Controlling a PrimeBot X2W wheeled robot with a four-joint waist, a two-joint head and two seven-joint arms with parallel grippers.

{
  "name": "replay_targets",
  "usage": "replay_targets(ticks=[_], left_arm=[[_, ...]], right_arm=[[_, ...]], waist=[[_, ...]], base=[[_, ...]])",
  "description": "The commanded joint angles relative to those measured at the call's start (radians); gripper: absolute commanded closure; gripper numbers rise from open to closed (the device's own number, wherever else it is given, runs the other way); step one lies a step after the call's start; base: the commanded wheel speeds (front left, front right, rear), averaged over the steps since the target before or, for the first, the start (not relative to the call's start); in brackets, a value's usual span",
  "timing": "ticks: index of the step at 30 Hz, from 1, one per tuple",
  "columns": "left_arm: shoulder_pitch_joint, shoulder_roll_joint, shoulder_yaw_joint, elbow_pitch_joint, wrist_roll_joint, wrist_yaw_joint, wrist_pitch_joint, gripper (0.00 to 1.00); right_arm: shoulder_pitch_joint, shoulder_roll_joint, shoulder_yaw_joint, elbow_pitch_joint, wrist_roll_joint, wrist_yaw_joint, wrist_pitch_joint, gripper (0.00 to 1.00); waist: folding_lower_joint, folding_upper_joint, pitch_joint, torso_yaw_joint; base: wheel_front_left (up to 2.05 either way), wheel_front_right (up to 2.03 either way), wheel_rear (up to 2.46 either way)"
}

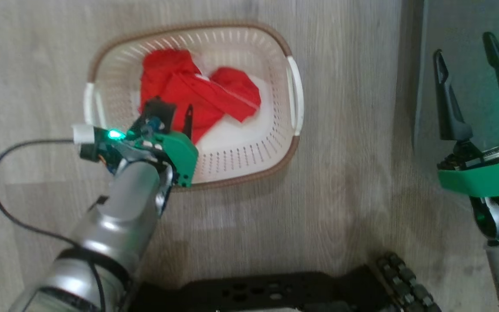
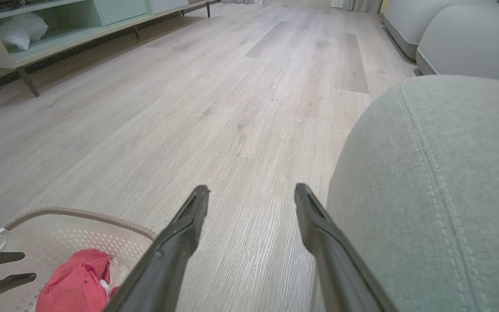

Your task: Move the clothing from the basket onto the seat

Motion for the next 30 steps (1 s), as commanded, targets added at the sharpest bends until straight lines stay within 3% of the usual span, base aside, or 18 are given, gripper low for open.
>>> replay_targets(ticks=[1,5,12,20,30], left_arm=[[-0.009,0.014,0.008,0.010,-0.011,-0.002,-0.005,0.00],[-0.099,0.014,-0.043,0.127,-0.018,-0.004,0.005,0.00],[-0.248,0.016,-0.114,0.247,0.018,0.046,0.094,0.00],[-0.305,0.079,-0.152,0.276,0.050,0.084,0.245,0.00],[-0.317,0.130,-0.190,0.279,0.063,0.065,0.410,0.00]], right_arm=[[0.023,-0.016,0.015,-0.035,-0.001,0.000,-0.006,0.00],[0.007,-0.007,0.015,-0.053,0.007,0.000,-0.006,0.00],[-0.008,-0.001,0.047,-0.076,-0.007,0.000,-0.006,0.00],[-0.004,0.048,0.075,-0.093,0.001,0.000,-0.006,0.00],[0.024,0.060,0.084,-0.109,0.005,0.000,-0.006,0.00]], waist=[[-0.0004,0.0001,0.064,-0.035],[-0.0004,0.0001,0.118,-0.065],[-0.0004,0.0001,0.212,-0.114],[-0.0004,0.0001,0.247,-0.175],[-0.0004,0.0001,0.259,-0.207]], base=[[0.00,0.00,0.00],[0.00,0.00,0.00],[0.00,0.00,0.00],[0.00,0.00,0.00],[0.00,0.00,0.00]])
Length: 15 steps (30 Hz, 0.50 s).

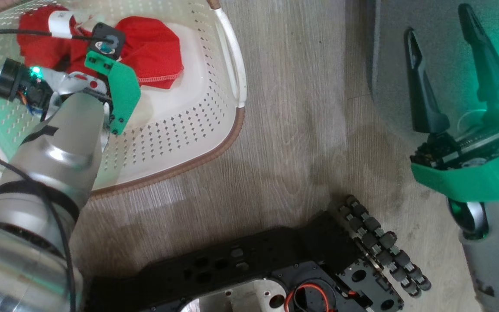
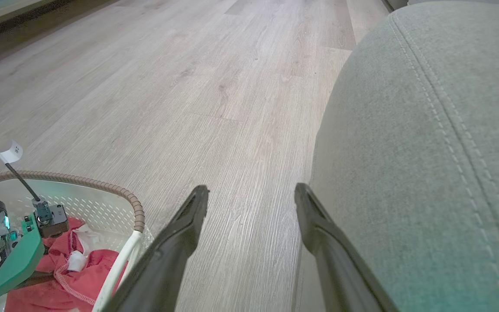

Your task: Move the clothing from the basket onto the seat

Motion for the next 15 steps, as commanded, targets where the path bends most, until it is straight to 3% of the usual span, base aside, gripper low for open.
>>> replay_targets(ticks=[1,4,5,6,7,15], left_arm=[[0.019,0.034,0.004,0.003,0.002,-0.006,0.019,0.00],[0.018,0.036,0.000,0.003,-0.003,-0.016,0.047,0.00],[0.017,0.036,0.000,0.003,-0.006,-0.019,0.054,0.26],[0.015,0.035,0.001,0.003,-0.009,-0.022,0.060,0.71],[0.014,0.034,0.000,0.003,-0.011,-0.027,0.061,1.00],[0.021,0.017,-0.004,0.003,-0.027,-0.045,0.063,1.00]], right_arm=[[0.085,-0.008,0.007,-0.010,0.013,0.000,0.001,0.00],[0.093,-0.008,0.006,-0.018,0.013,0.000,0.001,0.00],[0.096,-0.009,0.006,-0.020,0.013,0.000,0.001,0.00],[0.097,-0.011,0.006,-0.021,0.013,0.000,0.001,0.00],[0.098,-0.012,0.005,-0.022,0.014,0.000,0.001,0.00],[0.083,-0.007,0.001,-0.016,0.017,0.000,0.001,0.00]], waist=[[0.0000,0.0000,0.001,-0.003],[0.0000,0.0000,0.004,-0.005],[0.0000,0.0000,0.005,-0.005],[0.0000,0.0000,0.006,-0.006],[0.0000,0.0000,0.007,-0.007],[0.0000,0.0000,0.003,-0.003]], base=[[0.00,0.00,0.00],[0.00,0.00,0.00],[0.00,0.00,0.00],[0.00,0.00,0.00],[0.00,0.00,0.00],[0.00,0.00,0.00]])
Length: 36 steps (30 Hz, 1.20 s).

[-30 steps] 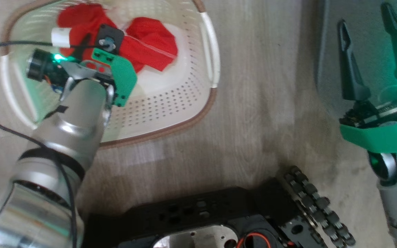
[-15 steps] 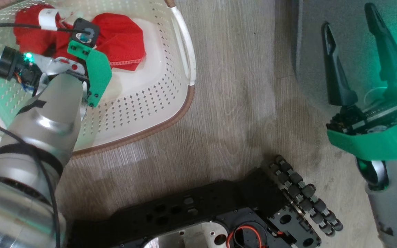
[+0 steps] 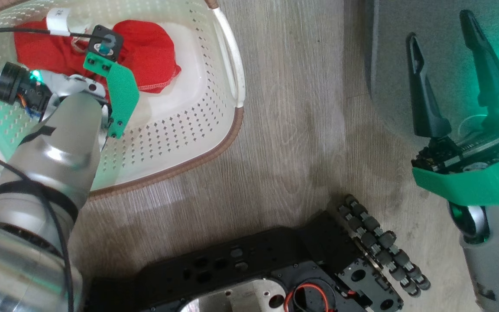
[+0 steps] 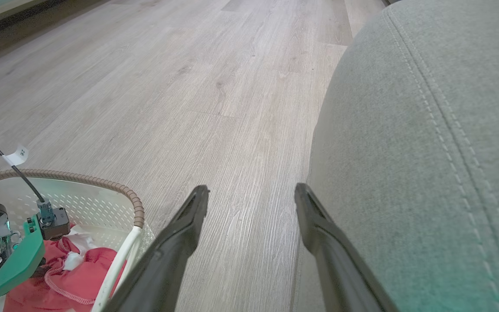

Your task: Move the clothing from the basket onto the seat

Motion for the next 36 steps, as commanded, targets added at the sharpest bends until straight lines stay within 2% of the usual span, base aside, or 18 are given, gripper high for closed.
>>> replay_targets(ticks=[1,6,12,22,25,29,33,35,36], left_arm=[[0.025,0.017,0.005,0.000,-0.010,-0.006,0.003,1.00],[0.042,0.013,0.007,0.000,-0.024,-0.007,-0.016,1.00],[0.051,-0.002,0.016,0.000,-0.044,-0.007,-0.095,1.00],[0.163,-0.039,0.051,0.000,-0.107,-0.031,-0.283,1.00],[0.203,-0.051,0.083,-0.004,-0.149,-0.048,-0.388,1.00],[0.230,-0.054,0.107,-0.021,-0.174,-0.059,-0.454,1.00],[0.257,-0.048,0.128,-0.088,-0.178,-0.060,-0.468,1.00],[0.280,-0.031,0.146,-0.167,-0.167,-0.050,-0.468,1.00],[0.313,-0.012,0.173,-0.252,-0.152,-0.040,-0.469,1.00]], right_arm=[[0.057,-0.005,0.007,-0.001,0.010,0.000,0.001,0.00],[0.024,-0.001,0.019,0.008,0.012,0.000,0.001,0.00],[-0.022,0.001,0.018,0.027,0.015,0.000,0.001,0.00],[-0.004,-0.016,0.019,0.096,0.007,0.000,0.001,0.00],[0.015,-0.023,0.022,0.118,0.004,0.000,0.001,0.00],[0.037,-0.025,0.023,0.136,0.002,0.000,0.001,0.00],[0.060,-0.027,0.029,0.155,-0.001,0.000,0.001,0.00],[0.072,-0.026,0.032,0.163,-0.003,0.000,0.001,0.00],[0.082,-0.024,0.034,0.171,-0.005,0.000,0.001,0.00]], waist=[[0.0000,0.0000,-0.006,0.001],[0.0000,0.0000,-0.030,0.004],[0.0000,0.0000,-0.079,0.011],[0.0000,0.0000,-0.312,0.073],[0.0000,0.0000,-0.407,0.100],[0.0000,0.0000,-0.492,0.125],[0.0000,0.0000,-0.571,0.150],[0.0000,0.0000,-0.608,0.160],[0.0000,0.0000,-0.643,0.168]], base=[[0.00,0.00,0.00],[0.00,0.00,0.00],[0.00,0.00,0.00],[0.00,0.00,0.00],[0.00,0.00,0.00],[0.00,0.00,0.00],[0.00,0.00,0.00],[0.00,0.00,0.00],[0.00,0.00,0.00]])
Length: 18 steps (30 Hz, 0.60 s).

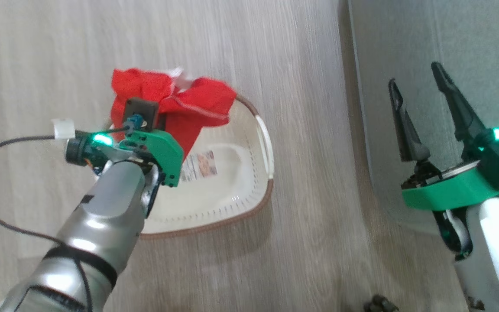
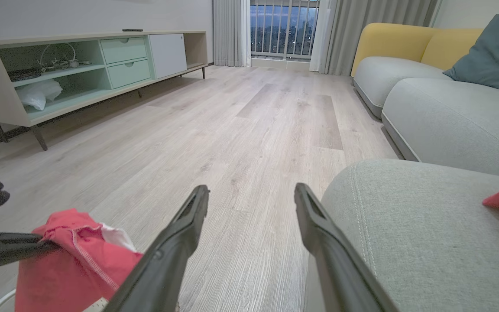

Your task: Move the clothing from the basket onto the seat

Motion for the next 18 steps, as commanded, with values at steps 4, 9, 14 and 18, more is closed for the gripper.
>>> replay_targets(ticks=[4,9,14,18], left_arm=[[0.067,0.063,0.086,-0.188,0.047,0.032,-0.014,1.00],[0.176,0.084,0.186,-0.427,0.121,0.045,-0.014,1.00],[0.289,0.076,0.295,-0.645,0.192,0.042,-0.014,1.00],[0.369,0.054,0.373,-0.789,0.240,0.024,-0.014,1.00]], right_arm=[[0.033,-0.009,0.025,-0.018,-0.008,0.000,0.001,0.00],[0.051,0.004,0.027,-0.007,-0.012,0.000,0.001,0.00],[0.075,0.020,0.031,0.004,-0.017,0.000,0.001,0.00],[0.096,0.031,0.031,0.012,-0.020,0.000,0.001,0.00]], waist=[[0.0001,-0.0001,-0.121,0.045],[0.0001,-0.0001,-0.192,0.056],[0.0001,-0.0001,-0.259,0.061],[0.0001,-0.0001,-0.305,0.063]], base=[[0.00,0.00,0.00],[0.00,0.00,0.00],[0.00,0.00,0.00],[0.00,0.00,0.00]])
